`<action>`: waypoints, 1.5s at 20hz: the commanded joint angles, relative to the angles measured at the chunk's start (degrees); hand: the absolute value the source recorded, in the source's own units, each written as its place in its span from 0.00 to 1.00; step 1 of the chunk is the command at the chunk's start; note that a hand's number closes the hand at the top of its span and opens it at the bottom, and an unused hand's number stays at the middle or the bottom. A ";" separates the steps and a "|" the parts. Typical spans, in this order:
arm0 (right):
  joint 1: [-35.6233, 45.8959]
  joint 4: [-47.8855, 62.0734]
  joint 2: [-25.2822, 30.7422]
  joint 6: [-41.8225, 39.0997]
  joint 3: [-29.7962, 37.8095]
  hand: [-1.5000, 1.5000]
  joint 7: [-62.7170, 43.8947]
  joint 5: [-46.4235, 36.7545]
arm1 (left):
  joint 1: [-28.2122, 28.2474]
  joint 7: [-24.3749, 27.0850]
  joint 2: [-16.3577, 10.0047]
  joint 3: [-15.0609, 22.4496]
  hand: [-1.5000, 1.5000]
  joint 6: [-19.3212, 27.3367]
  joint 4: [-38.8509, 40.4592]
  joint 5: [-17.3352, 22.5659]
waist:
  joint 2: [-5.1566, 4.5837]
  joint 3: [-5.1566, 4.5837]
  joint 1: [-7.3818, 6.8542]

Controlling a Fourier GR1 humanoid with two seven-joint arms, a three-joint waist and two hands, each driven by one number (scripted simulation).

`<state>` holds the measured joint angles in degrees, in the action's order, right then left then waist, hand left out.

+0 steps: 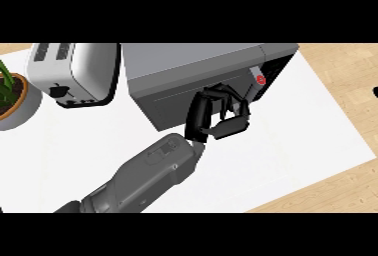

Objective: Pick up the milk, place it into the microwave and close the microwave

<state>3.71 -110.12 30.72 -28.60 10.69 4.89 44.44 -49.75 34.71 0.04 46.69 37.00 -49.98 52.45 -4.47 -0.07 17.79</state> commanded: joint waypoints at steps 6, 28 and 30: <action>1.24 -0.23 1.96 0.63 1.56 0.00 -1.63 2.47 | -4.76 1.01 -0.03 -3.13 1.00 -0.87 6.47 2.46 | -0.72 -0.11 0.82; 2.94 0.36 5.96 -4.23 0.48 0.00 -4.95 10.78 | -5.56 4.91 -0.03 -0.85 1.00 -0.84 7.99 7.16 | -1.07 0.08 0.97; 2.63 0.52 5.70 -4.21 0.76 0.00 -4.74 11.42 | -5.59 5.39 -0.04 -0.80 1.00 -2.25 8.42 7.37 | -1.01 0.10 0.65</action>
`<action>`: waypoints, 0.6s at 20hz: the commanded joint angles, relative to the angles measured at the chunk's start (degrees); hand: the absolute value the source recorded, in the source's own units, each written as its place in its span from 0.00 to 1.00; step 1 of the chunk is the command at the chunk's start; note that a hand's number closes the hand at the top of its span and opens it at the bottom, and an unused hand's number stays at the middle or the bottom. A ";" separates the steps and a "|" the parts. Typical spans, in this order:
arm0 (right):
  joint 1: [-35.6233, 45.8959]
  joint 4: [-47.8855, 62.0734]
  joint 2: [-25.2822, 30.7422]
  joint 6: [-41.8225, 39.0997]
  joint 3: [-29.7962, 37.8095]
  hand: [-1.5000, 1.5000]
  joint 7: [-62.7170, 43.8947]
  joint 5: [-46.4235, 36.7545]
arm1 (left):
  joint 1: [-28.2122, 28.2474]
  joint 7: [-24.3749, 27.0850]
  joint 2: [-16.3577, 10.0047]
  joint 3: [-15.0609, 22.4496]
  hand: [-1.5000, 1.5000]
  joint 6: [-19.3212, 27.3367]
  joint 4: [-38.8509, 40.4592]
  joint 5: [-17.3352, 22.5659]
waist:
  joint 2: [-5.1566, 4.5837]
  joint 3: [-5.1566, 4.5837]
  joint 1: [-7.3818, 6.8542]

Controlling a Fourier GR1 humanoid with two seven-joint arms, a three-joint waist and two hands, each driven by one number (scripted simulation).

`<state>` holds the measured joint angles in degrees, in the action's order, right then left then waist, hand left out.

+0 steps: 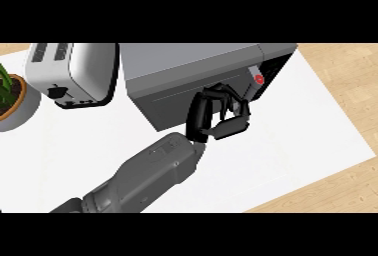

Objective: Pick up the milk, place it into the microwave and close the microwave

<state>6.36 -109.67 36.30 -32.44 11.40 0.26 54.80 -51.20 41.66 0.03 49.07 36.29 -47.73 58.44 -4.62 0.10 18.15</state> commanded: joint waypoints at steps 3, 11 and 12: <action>0.48 0.34 1.29 -0.51 0.54 0.00 -0.74 1.33 | -4.68 -1.20 -0.03 -3.24 1.00 -1.11 6.16 2.02 | -0.84 -0.12 0.24; 1.72 0.06 2.06 -2.53 -0.17 0.00 -1.00 3.99 | -5.95 -1.33 -0.03 0.61 1.00 -1.74 7.56 1.14 | -1.02 0.12 0.39; 2.00 0.18 1.96 -2.43 0.50 0.00 -0.56 4.75 | -5.51 -1.68 -0.04 0.70 1.00 -0.45 8.69 1.21 | -0.81 0.19 0.33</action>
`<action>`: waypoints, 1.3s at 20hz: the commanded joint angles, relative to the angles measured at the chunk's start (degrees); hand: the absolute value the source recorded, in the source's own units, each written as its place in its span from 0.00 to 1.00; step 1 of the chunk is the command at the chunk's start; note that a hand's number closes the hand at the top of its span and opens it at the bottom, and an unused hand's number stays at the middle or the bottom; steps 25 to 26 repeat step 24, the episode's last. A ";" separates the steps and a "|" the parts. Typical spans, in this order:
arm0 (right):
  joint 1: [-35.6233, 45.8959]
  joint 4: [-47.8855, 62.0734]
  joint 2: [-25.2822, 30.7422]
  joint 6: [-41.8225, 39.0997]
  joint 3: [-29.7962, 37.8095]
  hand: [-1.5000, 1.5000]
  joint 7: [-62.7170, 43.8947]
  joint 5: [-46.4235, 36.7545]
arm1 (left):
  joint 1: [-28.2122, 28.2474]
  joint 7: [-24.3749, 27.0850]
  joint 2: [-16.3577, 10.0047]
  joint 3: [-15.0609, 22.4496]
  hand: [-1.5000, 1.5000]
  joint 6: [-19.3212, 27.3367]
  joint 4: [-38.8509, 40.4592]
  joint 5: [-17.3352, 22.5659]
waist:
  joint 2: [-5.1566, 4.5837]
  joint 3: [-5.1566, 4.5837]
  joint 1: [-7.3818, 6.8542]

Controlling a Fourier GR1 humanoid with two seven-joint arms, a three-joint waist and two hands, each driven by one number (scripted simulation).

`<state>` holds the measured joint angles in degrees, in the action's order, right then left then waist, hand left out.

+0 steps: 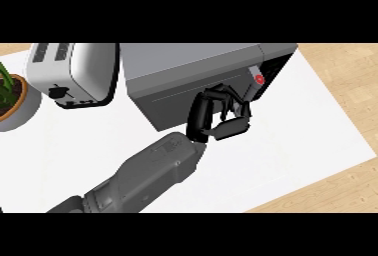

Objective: Pick up the milk, place it into the microwave and close the microwave

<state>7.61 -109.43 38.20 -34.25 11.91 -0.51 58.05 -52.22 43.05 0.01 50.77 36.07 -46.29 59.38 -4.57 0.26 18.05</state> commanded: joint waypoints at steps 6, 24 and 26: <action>0.51 -0.42 1.57 -2.63 -0.49 0.00 -0.85 4.43 | -3.70 -5.25 -0.01 -0.34 1.00 3.03 9.79 1.70 | -0.41 -0.03 -0.58; -3.21 -3.47 4.51 -0.90 3.22 0.00 -2.59 7.92 | -1.31 -6.14 -0.76 1.44 0.00 3.70 12.31 8.08 | 0.61 -0.39 -5.02; -3.21 -3.47 4.51 -0.90 3.22 0.00 -2.59 7.92 | -1.31 -6.14 -0.76 1.44 0.00 3.70 12.31 8.08 | 0.61 -0.39 -5.02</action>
